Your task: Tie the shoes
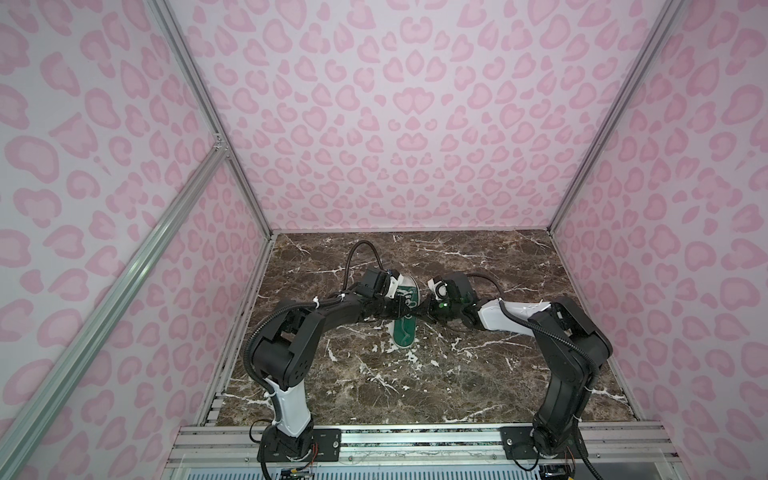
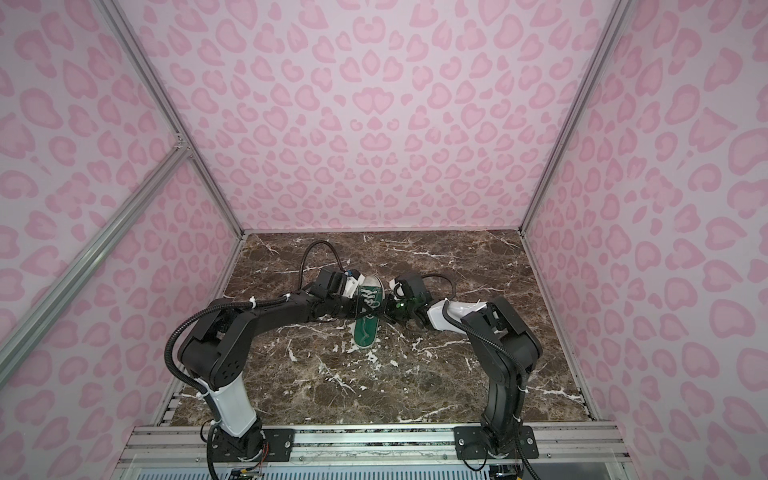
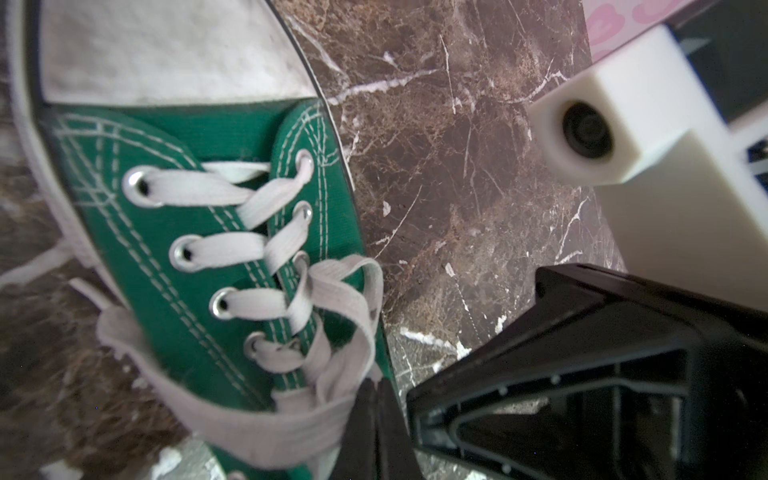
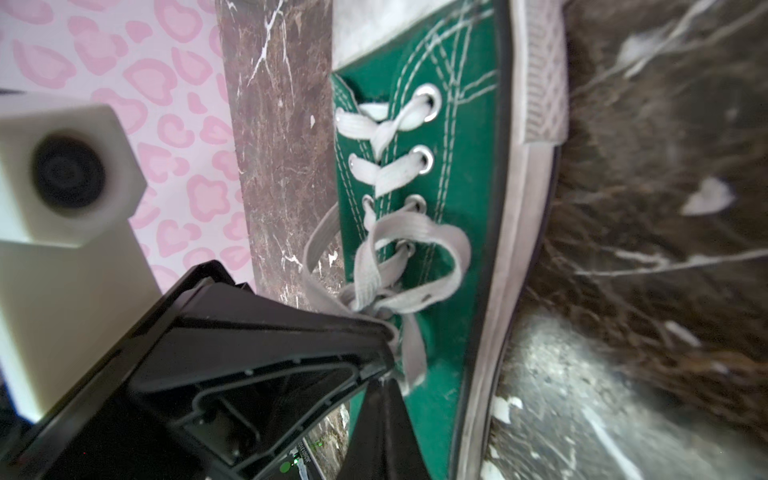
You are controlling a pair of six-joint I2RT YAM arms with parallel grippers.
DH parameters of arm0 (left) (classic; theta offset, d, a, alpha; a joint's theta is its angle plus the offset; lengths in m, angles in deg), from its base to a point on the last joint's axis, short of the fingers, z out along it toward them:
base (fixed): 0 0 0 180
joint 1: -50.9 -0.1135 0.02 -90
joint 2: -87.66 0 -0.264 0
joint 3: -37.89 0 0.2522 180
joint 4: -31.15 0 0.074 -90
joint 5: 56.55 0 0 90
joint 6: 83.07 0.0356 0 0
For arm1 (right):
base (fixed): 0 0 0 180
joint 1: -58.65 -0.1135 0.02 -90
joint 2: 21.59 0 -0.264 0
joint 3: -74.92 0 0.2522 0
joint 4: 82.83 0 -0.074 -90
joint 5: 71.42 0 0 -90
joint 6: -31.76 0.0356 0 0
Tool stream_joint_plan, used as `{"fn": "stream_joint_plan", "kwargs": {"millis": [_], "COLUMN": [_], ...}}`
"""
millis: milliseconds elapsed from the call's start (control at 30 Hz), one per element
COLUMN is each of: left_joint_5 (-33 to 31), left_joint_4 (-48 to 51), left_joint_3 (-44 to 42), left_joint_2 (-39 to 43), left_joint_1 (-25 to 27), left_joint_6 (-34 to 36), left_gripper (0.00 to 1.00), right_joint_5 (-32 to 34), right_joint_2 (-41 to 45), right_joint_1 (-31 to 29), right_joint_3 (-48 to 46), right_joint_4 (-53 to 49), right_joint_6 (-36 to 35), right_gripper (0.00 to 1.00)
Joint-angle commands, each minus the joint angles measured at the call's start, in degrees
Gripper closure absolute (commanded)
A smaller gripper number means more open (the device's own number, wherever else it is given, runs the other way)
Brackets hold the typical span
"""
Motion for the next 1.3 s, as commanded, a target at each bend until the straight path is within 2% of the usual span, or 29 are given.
{"fn": "stream_joint_plan", "kwargs": {"millis": [0,133,600,933,1133,1267], "left_joint_5": [-1.14,-0.76,-0.67,-0.51,-0.53,-0.69], "left_joint_4": [-0.19,-0.41,-0.58,-0.52,-0.5,-0.5], "left_joint_3": [0.16,0.34,0.0,-0.1,-0.42,-0.45], "left_joint_2": [0.14,-0.08,0.17,0.18,0.44,0.53], "left_joint_1": [-0.14,-0.2,-0.28,-0.47,-0.56,-0.64], "left_joint_6": [-0.25,-0.57,-0.71,-0.64,-0.58,-0.58], "left_gripper": [0.94,0.94,0.94,0.94,0.94,0.95], "right_joint_5": [3.57,3.89,3.21,3.68,4.3,4.38], "right_joint_2": [0.09,-0.6,-2.81,-3.38,-3.69,-3.34], "right_joint_1": [-0.49,-0.7,-1.41,-1.53,-1.63,-1.55], "right_joint_3": [1.49,2.75,3.95,4.34,4.58,4.11], "right_joint_4": [-6.97,-8.66,-7.68,-6.95,-6.64,-6.01], "right_joint_6": [-4.58,-5.64,-5.7,-4.98,-4.16,-3.77], "right_gripper": [0.84,0.81,0.82,0.79,0.86,0.95]}}
